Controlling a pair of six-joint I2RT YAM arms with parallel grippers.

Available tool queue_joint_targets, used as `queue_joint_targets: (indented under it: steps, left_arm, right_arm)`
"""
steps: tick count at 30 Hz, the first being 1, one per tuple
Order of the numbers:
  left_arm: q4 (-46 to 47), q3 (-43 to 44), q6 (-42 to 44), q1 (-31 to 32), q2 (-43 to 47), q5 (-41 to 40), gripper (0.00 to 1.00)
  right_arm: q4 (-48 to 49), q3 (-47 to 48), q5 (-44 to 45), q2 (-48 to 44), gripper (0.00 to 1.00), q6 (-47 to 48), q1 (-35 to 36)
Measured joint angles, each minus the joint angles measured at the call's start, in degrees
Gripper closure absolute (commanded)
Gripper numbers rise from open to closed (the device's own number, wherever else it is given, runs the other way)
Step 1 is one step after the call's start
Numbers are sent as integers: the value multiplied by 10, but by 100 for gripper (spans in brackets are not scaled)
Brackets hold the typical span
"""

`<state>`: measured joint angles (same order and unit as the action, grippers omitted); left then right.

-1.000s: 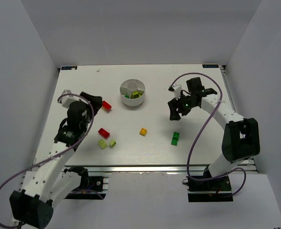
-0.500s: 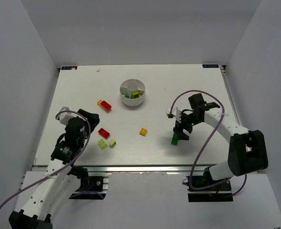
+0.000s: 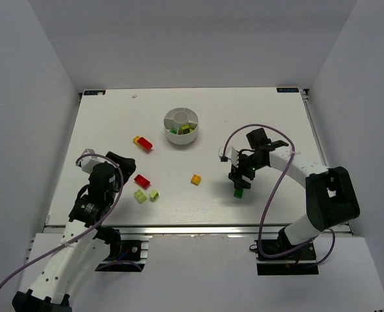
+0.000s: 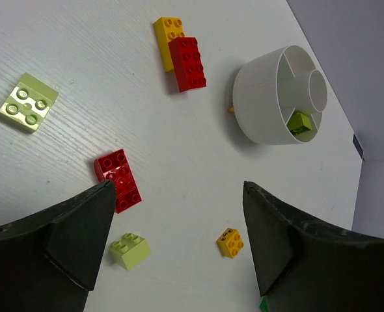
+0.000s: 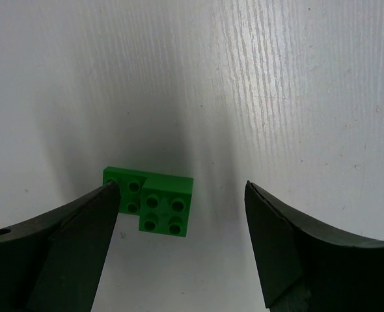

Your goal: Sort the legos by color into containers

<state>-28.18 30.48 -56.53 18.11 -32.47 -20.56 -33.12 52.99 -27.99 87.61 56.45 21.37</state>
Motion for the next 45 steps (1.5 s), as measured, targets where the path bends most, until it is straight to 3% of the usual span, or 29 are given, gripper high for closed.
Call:
queue_joint_targets:
  steps: [12,17,20,21,23,27,32,36,41,45]
  left_arm:
    - [-3,-10,-8,0,12,0,12]
    - [-5,-10,-12,0,14,0,12]
    - [-7,-10,-14,0,19,0,12]
    - [-8,-10,-14,0,21,0,12]
    - [-9,-10,-15,0,24,0,12]
    - [10,-13,-11,0,27,20,13]
    - [104,-44,-2,0,18,108,14]
    - [244,-80,-12,0,-30,231,14]
    - [433,-114,-62,0,-144,392,14]
    - [538,-117,-92,0,-196,472,14]
  right_arm:
    - [8,-30,26,0,26,-5,9]
    - [17,-33,35,0,42,-4,12]
    - [20,-33,38,2,68,-5,13]
    - [21,-33,38,3,72,-4,13]
    - [21,-32,36,3,80,-6,13]
    - [18,-24,30,3,86,-7,13]
    - [17,27,-17,2,100,-35,13]
    - [44,74,-78,-5,100,-82,16]
    - [156,92,-145,-39,100,-179,33]
    - [278,99,-177,-51,100,-279,57]
